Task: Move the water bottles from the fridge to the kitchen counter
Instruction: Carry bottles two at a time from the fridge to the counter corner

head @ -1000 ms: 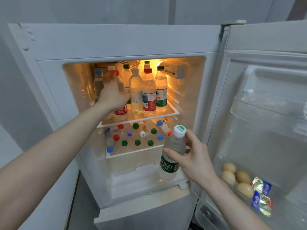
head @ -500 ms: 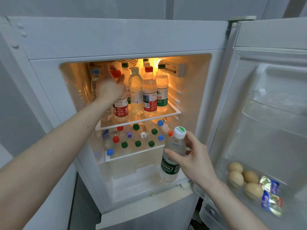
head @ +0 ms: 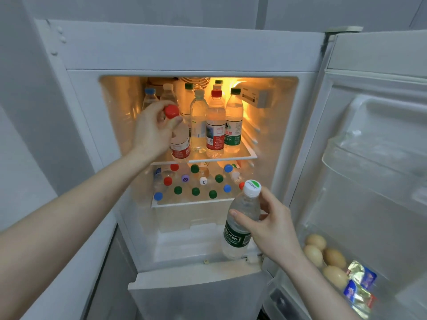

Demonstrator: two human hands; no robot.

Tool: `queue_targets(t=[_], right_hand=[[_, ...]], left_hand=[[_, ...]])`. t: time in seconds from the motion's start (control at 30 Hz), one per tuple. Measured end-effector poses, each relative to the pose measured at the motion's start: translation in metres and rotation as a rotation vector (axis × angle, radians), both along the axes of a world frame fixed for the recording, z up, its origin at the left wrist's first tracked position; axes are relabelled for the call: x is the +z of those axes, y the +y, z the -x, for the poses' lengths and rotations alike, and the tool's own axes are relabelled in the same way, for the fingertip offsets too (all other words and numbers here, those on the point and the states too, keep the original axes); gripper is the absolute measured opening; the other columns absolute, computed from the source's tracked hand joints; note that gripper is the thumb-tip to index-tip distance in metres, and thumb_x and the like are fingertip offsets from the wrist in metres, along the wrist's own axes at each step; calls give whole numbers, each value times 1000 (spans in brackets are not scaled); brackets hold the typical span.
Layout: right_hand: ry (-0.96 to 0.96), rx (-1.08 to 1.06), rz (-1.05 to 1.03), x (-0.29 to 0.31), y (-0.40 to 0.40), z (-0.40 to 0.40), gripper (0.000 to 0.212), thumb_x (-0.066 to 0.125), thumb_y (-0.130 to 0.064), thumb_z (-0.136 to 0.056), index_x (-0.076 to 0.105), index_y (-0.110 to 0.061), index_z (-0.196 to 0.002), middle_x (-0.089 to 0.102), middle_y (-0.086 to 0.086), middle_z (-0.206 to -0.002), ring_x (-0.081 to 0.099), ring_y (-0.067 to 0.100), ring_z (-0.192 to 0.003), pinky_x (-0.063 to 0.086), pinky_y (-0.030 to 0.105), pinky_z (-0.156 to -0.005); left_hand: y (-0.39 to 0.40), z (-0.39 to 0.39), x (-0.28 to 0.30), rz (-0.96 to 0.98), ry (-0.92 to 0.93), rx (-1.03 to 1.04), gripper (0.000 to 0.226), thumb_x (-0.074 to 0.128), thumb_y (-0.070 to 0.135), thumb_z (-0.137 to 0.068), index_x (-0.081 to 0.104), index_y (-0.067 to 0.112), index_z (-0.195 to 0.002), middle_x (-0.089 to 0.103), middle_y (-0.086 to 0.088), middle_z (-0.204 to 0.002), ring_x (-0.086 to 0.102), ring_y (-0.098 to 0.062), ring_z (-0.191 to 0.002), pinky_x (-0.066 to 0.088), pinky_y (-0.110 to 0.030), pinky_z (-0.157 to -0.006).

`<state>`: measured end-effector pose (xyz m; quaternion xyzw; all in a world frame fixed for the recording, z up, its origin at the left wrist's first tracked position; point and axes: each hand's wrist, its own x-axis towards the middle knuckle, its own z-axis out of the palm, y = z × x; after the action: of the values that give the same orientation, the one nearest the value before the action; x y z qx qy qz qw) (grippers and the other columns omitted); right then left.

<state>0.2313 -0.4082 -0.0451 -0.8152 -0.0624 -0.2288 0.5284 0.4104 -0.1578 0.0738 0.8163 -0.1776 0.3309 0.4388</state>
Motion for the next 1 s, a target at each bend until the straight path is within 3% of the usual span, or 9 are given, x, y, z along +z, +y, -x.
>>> queue_targets(t=[0.13, 0.23, 0.37, 0.47, 0.53, 0.67, 0.73, 0.9, 1.0], right_hand=[[0, 65, -37, -4, -13, 8, 51, 88, -43, -77, 65, -53, -122, 75, -21, -115, 71, 5, -106, 61, 25, -81], [28, 135, -57, -13, -20, 19, 48, 91, -32, -79, 68, -53, -116, 77, -22, -109, 72, 1, -102, 59, 17, -78], [106, 222, -63, -31, -23, 37, 43, 91, -33, -80, 69, -49, -114, 77, -21, -108, 72, 2, -104, 63, 29, -82], [171, 292, -50, -44, -16, 51, 43, 89, -39, -76, 70, -45, -115, 77, -20, -109, 72, 3, -104, 64, 34, -83], [203, 355, -38, -52, -8, 61, 43, 86, -45, -74, 71, -42, -114, 76, -18, -108, 73, 5, -102, 64, 37, -83], [239, 472, -6, -65, 14, 79, 44, 85, -49, -73, 70, -45, -114, 77, -20, -109, 72, 4, -103, 64, 40, -85], [245, 558, 14, -67, 35, 93, 44, 85, -49, -73, 70, -48, -114, 77, -21, -109, 72, 3, -103, 64, 39, -85], [256, 754, 54, -68, 86, 131, 50, 86, -49, -72, 69, -53, -118, 76, -24, -111, 72, 0, -104, 60, 31, -88], [274, 875, 101, -70, 124, 163, 46, 87, -47, -74, 70, -50, -116, 77, -22, -108, 73, 0, -100, 57, 28, -85]], left_hand=[[2, 58, 2, 89, 4, 15, 28, 70, 35, -96, 64, 29, -123, 63, 11, -115, 65, -16, -84, 56, -20, -53], [1, 108, -7, 94, 45, 87, 19, 70, 40, -95, 66, 37, -113, 65, 17, -104, 64, -13, -75, 54, -21, -52], [6, 173, -36, 143, 166, 103, 14, 72, 33, -95, 69, 37, -108, 69, 16, -92, 59, -9, -52, 54, -21, -46], [14, 225, -67, 153, 294, 153, 18, 73, 28, -94, 70, 35, -110, 67, 16, -75, 60, -14, -47, 60, -33, -53], [16, 261, -85, 175, 367, 170, 21, 75, 25, -93, 70, 38, -109, 65, 11, -67, 61, -17, -48, 59, -32, -55], [13, 321, -113, 242, 470, 214, 26, 79, 21, -89, 70, 40, -105, 62, -15, -65, 61, -31, -53, 49, -16, -52], [20, 357, -123, 289, 509, 284, 26, 79, 19, -88, 70, 37, -104, 62, -16, -66, 60, -36, -56, 50, -16, -53], [40, 441, -148, 401, 581, 445, 27, 80, 15, -88, 69, 32, -105, 68, 3, -63, 67, -25, -57, 47, -11, -52], [59, 498, -158, 414, 599, 540, 29, 79, 15, -89, 67, 37, -104, 69, -4, -62, 70, -15, -58, 46, -9, -55]])
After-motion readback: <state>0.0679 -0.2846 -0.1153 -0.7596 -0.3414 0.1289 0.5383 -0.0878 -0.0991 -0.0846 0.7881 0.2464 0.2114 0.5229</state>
